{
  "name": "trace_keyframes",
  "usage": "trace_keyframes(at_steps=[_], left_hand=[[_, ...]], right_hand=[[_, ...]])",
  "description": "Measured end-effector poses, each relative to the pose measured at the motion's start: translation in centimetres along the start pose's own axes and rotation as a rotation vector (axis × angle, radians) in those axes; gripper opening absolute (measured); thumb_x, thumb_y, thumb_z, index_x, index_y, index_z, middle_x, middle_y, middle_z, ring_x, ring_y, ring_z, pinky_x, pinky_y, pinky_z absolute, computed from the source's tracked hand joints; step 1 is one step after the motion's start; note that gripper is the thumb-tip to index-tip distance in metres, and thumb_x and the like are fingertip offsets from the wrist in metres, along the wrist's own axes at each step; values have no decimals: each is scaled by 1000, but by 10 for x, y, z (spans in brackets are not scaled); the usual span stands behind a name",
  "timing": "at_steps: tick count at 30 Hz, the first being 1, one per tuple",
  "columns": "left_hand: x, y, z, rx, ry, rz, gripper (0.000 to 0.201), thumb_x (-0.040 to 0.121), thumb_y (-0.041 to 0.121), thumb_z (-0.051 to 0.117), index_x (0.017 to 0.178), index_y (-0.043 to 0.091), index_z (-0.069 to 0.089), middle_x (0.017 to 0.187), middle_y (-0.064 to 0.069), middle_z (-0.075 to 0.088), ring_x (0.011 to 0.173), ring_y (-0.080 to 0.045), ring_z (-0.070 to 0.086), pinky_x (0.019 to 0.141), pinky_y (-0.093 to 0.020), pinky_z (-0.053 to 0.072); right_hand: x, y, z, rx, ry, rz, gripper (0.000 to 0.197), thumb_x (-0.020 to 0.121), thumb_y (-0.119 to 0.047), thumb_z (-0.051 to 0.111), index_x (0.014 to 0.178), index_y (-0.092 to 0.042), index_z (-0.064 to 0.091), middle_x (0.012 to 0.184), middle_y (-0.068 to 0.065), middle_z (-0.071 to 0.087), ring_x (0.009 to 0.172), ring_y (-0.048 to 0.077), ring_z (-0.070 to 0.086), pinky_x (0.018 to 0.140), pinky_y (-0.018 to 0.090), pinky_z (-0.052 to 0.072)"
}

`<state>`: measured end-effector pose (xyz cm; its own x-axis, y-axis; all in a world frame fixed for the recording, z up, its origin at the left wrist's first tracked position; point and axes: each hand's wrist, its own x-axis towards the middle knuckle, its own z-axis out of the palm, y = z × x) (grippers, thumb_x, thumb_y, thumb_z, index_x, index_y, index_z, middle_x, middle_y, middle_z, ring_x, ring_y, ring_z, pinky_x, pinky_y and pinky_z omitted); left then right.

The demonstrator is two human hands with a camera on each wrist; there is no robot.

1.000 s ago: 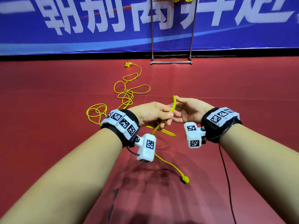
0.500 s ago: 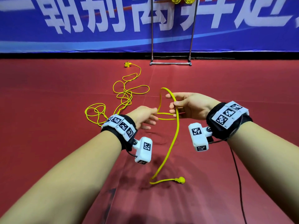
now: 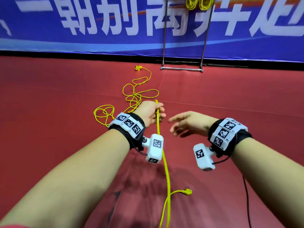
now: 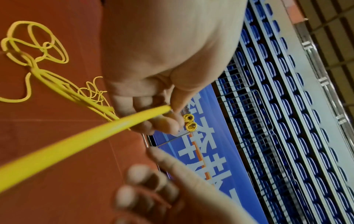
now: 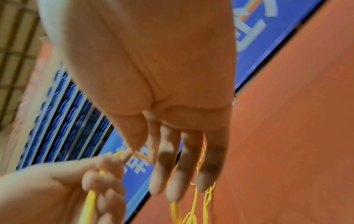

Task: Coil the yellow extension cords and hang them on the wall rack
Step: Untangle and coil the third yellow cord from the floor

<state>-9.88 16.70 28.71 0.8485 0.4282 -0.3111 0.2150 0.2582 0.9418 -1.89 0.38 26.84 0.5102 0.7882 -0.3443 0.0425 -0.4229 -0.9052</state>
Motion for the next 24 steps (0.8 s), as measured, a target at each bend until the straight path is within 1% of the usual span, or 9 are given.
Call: trace_keyframes(at_steps=[4,7,9,12,14,17,20,22,24], left_hand=[[-11,-4,7,307,-240,81,23,102,7,45,117,10,62,63,2,61,45,-10,47,48,-19,43],[-19,-9,18,548,-387,120,26,101,4,48,123,5,61,72,-4,64,46,-11,46,48,-19,42],[-22,-10,23,601,-399,118,26,101,6,48,123,4,60,80,-6,66,52,-13,50,52,-23,43],[-21,-8,28,614,-327,96,25,97,8,51,116,3,66,89,-6,66,61,-13,54,52,-20,43],[-16,-7,27,600,-228,57,16,92,12,58,102,5,68,84,-3,64,60,-12,52,51,-21,41],[-2,-11,20,463,-37,24,6,92,11,57,90,11,62,76,-1,58,55,-12,48,48,-22,37],[18,-26,3,459,188,126,18,84,1,53,91,17,60,81,-6,55,63,-24,48,51,-24,36],[29,-39,-10,592,264,139,41,70,9,59,108,25,60,100,-4,60,83,-33,61,67,-29,50],[40,-52,-21,753,259,117,70,56,19,63,123,34,56,122,-4,57,108,-33,59,92,-43,52]], right_hand=[[3,-10,-12,562,86,2,33,101,-41,43,106,-12,58,88,6,68,81,23,65,77,38,52],[0,-13,-14,643,149,54,20,98,-31,53,91,-13,58,73,0,59,69,15,60,64,31,58],[-1,-12,-15,575,196,61,13,98,-21,53,89,-14,58,72,-1,58,60,11,59,62,28,57],[-5,-13,-21,497,194,17,11,99,-13,49,93,-14,58,78,2,67,68,15,63,71,30,53],[-7,-14,-25,441,194,1,12,100,-11,45,99,-14,57,76,1,69,73,17,68,72,31,51],[-9,-13,-29,435,180,-14,20,103,-10,39,112,-12,57,67,0,57,66,17,65,74,35,53],[-14,-15,-32,417,109,-45,27,104,-10,37,120,-12,59,65,0,46,56,15,53,66,34,56],[-18,-20,-31,387,59,-74,29,104,-11,38,123,-11,59,64,0,43,54,14,47,63,33,54],[-19,-25,-31,376,33,-103,30,104,-11,37,124,-11,60,64,-1,41,53,14,41,60,31,49]])
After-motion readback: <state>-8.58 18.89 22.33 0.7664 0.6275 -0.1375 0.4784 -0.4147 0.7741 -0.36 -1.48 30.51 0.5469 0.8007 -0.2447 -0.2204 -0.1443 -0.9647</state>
